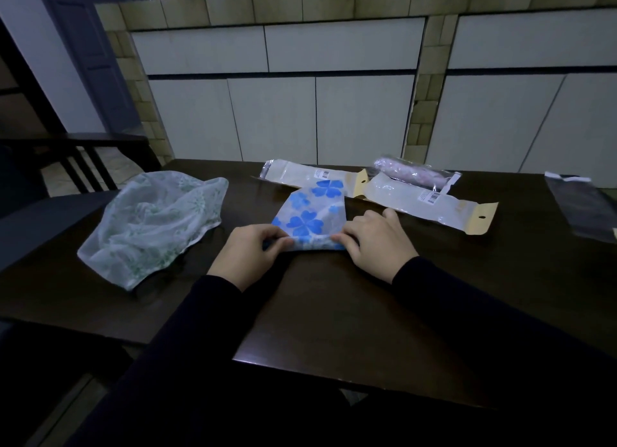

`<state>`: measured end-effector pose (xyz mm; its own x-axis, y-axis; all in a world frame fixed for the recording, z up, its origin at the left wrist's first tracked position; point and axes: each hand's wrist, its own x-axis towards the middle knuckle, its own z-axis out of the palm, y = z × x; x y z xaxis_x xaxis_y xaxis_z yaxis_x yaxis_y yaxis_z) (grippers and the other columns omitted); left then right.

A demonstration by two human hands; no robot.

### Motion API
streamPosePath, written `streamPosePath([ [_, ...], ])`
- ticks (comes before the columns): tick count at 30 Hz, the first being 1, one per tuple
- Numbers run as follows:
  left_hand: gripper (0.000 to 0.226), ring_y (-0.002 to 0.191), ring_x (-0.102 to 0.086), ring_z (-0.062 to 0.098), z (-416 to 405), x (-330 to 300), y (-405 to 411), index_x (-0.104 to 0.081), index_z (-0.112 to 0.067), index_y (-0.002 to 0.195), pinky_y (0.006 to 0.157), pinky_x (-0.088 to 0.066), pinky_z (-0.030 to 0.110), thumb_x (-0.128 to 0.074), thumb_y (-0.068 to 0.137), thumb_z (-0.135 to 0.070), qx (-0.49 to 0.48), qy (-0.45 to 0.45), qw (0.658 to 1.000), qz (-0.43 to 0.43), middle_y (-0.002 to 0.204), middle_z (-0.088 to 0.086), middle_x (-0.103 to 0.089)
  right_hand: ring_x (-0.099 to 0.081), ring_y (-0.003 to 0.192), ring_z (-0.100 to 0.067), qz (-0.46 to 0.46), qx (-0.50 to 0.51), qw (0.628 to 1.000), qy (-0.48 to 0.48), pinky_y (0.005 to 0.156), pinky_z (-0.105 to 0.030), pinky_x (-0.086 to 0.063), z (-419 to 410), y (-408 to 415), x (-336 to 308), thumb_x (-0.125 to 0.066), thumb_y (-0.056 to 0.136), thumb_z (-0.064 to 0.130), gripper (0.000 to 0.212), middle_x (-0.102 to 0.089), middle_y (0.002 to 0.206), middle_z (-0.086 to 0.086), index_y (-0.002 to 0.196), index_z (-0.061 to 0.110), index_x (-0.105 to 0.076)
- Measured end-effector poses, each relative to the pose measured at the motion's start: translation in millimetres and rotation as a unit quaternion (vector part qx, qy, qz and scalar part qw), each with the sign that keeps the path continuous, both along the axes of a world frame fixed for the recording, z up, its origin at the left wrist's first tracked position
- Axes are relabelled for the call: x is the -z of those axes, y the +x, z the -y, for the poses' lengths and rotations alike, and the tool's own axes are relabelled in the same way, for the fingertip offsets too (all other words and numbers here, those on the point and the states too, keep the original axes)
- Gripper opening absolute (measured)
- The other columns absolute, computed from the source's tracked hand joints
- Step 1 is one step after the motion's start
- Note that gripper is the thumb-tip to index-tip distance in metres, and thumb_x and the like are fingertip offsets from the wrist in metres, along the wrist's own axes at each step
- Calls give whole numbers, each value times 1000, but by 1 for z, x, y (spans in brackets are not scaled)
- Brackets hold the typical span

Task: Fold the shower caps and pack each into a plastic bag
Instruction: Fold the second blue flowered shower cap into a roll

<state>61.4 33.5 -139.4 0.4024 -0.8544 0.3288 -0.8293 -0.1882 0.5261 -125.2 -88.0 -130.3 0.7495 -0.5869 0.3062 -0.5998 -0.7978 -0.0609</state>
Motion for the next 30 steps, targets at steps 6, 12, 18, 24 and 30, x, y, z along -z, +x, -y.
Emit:
streamPosePath([
  [6, 9, 78, -56, 8, 15, -7, 5, -66, -27, 84, 64, -35, 20, -66, 88, -36, -26, 33, 999, -19, 79, -8, -63, -46, 83, -11, 19, 32, 998, 43, 83, -33, -28, 8, 10, 3, -37, 99, 47, 34, -64, 89, 10, 94, 30, -66],
  [12, 8, 88, -55, 13, 20, 3, 9, -64, -30, 92, 77, -44, 29, -64, 88, -37, -5, 39, 998, 50, 97, -5, -55, -47, 99, -13, 71, 13, 997, 5, 87, -33, -29, 6, 9, 5, -46, 97, 41, 20, -56, 103, 13, 112, 36, -59],
  [18, 11, 86, -56, 18, 23, 9, 12, -73, -22, 88, 78, -46, 28, -69, 84, -12, 61, -49, 988, 136, 92, -4, -62, -47, 103, -13, 36, -53, 998, 5, 85, -30, -27, 2, 13, 3, -43, 100, 29, 24, -61, 111, 8, 111, 30, -63],
  [24, 21, 86, -55, 2, 20, 9, 14, -76, -24, 93, 75, -34, 4, -76, 77, -38, 58, -13, 997, 44, 94, -11, -61, -44, 95, -16, -50, -13, 999, -2, 81, -34, -28, -8, 12, -3, -39, 96, 54, 40, -54, 105, 6, 118, 32, -63],
  [30, 26, 79, -52, 2, 21, 9, 13, -77, -23, 96, 69, -34, 6, -78, 75, -38, 46, -13, 998, 48, 87, -9, -56, -46, 95, -13, -24, 16, 999, 41, 86, -35, -33, -5, 9, -3, -43, 91, 60, 44, -57, 109, 9, 127, 39, -57],
])
